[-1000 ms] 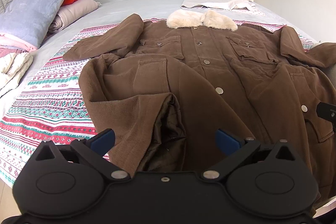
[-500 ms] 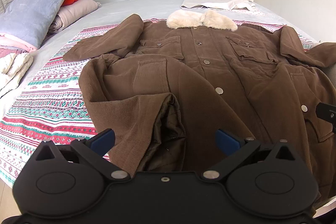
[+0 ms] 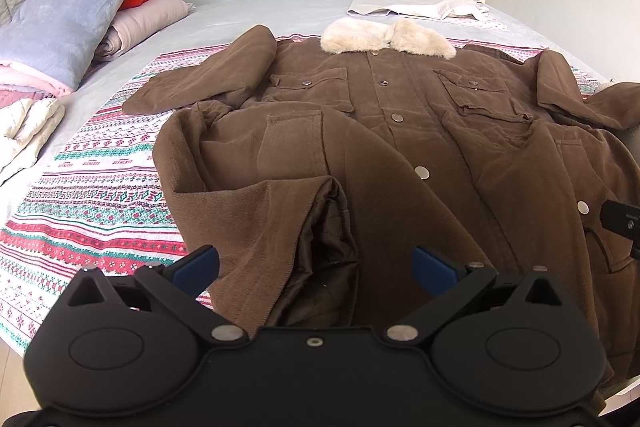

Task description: Fold large clothes

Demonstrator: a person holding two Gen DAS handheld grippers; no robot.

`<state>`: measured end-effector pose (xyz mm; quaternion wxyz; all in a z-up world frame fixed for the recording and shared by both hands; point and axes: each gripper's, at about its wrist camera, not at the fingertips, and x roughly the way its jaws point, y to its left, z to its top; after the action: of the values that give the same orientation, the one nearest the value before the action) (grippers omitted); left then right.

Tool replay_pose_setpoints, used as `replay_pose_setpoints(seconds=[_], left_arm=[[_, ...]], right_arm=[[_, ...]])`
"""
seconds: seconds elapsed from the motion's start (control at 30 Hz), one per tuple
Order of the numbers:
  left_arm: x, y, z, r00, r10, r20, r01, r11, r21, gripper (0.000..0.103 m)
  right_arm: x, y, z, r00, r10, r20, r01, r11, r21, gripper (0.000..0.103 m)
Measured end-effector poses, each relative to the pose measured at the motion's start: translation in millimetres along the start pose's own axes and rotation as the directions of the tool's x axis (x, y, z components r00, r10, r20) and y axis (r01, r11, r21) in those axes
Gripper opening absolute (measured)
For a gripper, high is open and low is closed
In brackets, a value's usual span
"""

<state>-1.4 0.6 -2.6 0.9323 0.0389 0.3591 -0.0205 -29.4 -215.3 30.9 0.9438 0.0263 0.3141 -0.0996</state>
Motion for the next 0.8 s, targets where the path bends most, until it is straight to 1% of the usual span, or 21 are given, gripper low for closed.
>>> replay_pose_setpoints(seconds=[0.57, 0.73, 0.8], left_arm=[[0.2, 1.7, -0.4, 1.0, 0.005, 0.002, -0.005, 1.0, -0.001, 0.103], [6.6, 10.0, 0.3, 1.0, 0.016, 0.0, -0.016, 1.0, -0.006, 0.103], [7.7, 18.5, -1.3, 1.0, 0.009, 0.03, -0.008, 0.999, -0.034, 0.103]], right_arm=[[1.2, -0.4, -1.2, 1.0, 0.0, -0.004, 0.0, 1.0, -0.004, 0.103], [3.2, -4.4, -1.3, 0.999, -0.035, 0.007, 0.035, 0.999, -0.014, 0.103], [3.4, -9.0, -1.8, 0.998, -0.055, 0.022, 0.055, 0.998, -0.012, 0.103]])
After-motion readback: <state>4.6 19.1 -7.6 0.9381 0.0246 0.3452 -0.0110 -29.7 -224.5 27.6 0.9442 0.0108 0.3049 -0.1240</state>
